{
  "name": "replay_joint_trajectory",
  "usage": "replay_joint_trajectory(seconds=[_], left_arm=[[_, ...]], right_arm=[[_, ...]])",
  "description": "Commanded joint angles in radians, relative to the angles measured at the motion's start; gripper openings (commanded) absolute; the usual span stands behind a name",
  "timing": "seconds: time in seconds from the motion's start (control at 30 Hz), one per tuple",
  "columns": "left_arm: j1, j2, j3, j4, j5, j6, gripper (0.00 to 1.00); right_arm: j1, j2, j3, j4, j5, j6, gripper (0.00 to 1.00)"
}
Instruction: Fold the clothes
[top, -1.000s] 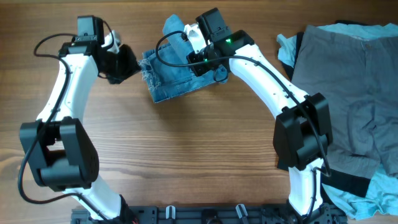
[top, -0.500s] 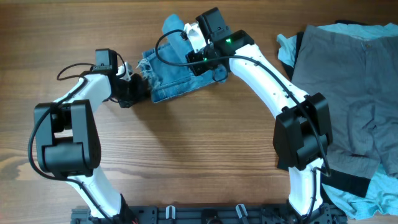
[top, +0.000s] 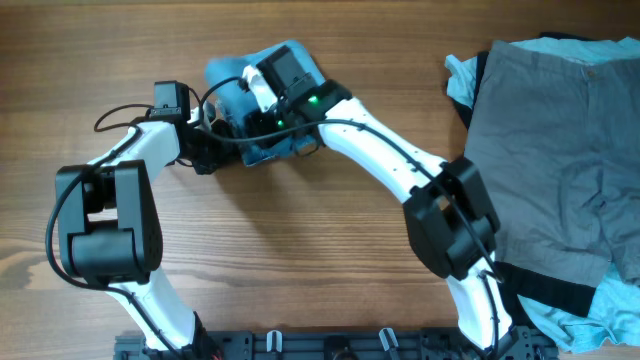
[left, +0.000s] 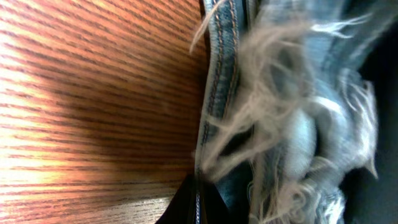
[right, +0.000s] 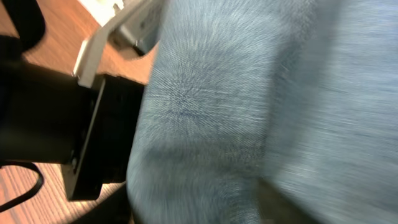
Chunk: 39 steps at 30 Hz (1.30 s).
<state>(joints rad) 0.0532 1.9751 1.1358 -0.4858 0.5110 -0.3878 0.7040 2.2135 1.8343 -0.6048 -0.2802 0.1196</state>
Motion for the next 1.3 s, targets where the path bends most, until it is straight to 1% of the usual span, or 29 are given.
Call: replay_joint_trajectory(seconds=[0.0, 0.1, 0.13, 0.2, 0.23, 0.3, 0.37, 0.4, 0.47, 0.5, 0.57, 0.6, 0.7, 0.77, 0.83, 0.93, 0.97, 1.03, 1.07, 1.1, 1.13, 1.2, 1.27], left_arm=[[-0.012, 0.028, -0.023, -0.007, 0.016, -0.012, 0.04], [-0.012, 0.028, -0.023, -0.007, 0.016, -0.012, 0.04], [-0.012, 0.028, -0.023, -0.007, 0.016, -0.012, 0.04], [-0.011, 0.028, -0.023, -0.007, 0.016, -0.010, 0.04], [-0.011, 0.028, -0.023, -0.009, 0.016, -0.009, 0.04], [-0.007, 0.024, -0.021, -0.030, 0.018, -0.009, 0.04], [0.006, 0.006, -0.021, -0.060, 0.021, -0.008, 0.04], [0.023, -0.017, -0.021, -0.082, 0.024, 0.005, 0.04], [0.062, -0.077, -0.019, -0.122, 0.036, 0.023, 0.07], [0.085, -0.116, -0.014, -0.140, 0.054, 0.032, 0.08], [0.117, -0.193, -0.005, -0.146, 0.110, 0.044, 0.10], [0.135, -0.247, 0.004, -0.142, 0.140, 0.044, 0.11], [0.130, -0.381, 0.014, -0.102, 0.154, 0.044, 0.10], [0.099, -0.431, 0.014, -0.055, 0.154, 0.044, 0.08], [0.063, -0.438, 0.014, -0.009, 0.134, 0.045, 0.07], [-0.026, -0.393, 0.013, 0.042, -0.048, 0.063, 0.07], [-0.050, -0.363, 0.013, 0.067, -0.069, 0.092, 0.07], [-0.084, -0.282, 0.013, 0.128, -0.079, 0.105, 0.07], [-0.098, -0.223, 0.013, 0.165, -0.086, 0.105, 0.07], [-0.108, -0.127, 0.013, 0.198, -0.131, 0.102, 0.06], [-0.108, -0.082, 0.014, 0.208, -0.159, 0.084, 0.04], [-0.089, 0.047, 0.014, 0.247, -0.224, 0.017, 0.04], [-0.052, 0.145, 0.014, 0.286, -0.206, -0.018, 0.07]], right_arm=[[-0.017, -0.021, -0.002, -0.009, 0.004, -0.055, 0.99], [-0.042, -0.109, -0.002, -0.039, -0.002, -0.116, 0.98], [-0.058, -0.172, -0.002, -0.049, -0.004, -0.121, 0.94], [-0.077, -0.233, -0.002, -0.053, -0.003, -0.121, 0.87], [-0.085, -0.251, -0.002, -0.053, -0.003, -0.120, 0.76], [-0.110, -0.265, -0.002, -0.054, 0.005, -0.116, 0.36], [-0.131, -0.251, -0.005, -0.068, 0.044, -0.078, 0.12], [-0.142, -0.229, -0.013, -0.078, 0.058, -0.040, 0.09], [-0.159, -0.163, -0.032, -0.097, 0.056, 0.008, 0.05], [-0.163, -0.130, -0.043, -0.097, 0.055, 0.040, 0.04], [-0.166, -0.040, -0.068, -0.100, 0.047, 0.150, 0.04], [-0.166, 0.031, -0.074, -0.108, -0.003, 0.230, 0.04], [-0.166, 0.177, -0.074, -0.156, -0.204, 0.349, 0.04], [-0.166, 0.212, -0.074, -0.166, -0.222, 0.360, 0.04], [-0.166, 0.216, -0.074, -0.166, -0.213, 0.351, 0.04], [-0.166, 0.202, -0.073, -0.167, -0.214, 0.351, 0.04], [-0.166, 0.201, -0.073, -0.167, -0.214, 0.351, 0.04], [-0.167, 0.201, -0.073, -0.170, -0.214, 0.351, 0.04], [-0.170, 0.201, -0.073, -0.173, -0.214, 0.351, 0.04], [-0.171, 0.201, -0.073, -0.180, -0.214, 0.351, 0.04], [-0.171, 0.201, -0.073, -0.186, -0.214, 0.351, 0.04], [-0.177, 0.195, -0.072, -0.208, -0.215, 0.336, 0.05], [-0.184, 0.168, -0.051, -0.285, -0.215, 0.306, 0.04]])
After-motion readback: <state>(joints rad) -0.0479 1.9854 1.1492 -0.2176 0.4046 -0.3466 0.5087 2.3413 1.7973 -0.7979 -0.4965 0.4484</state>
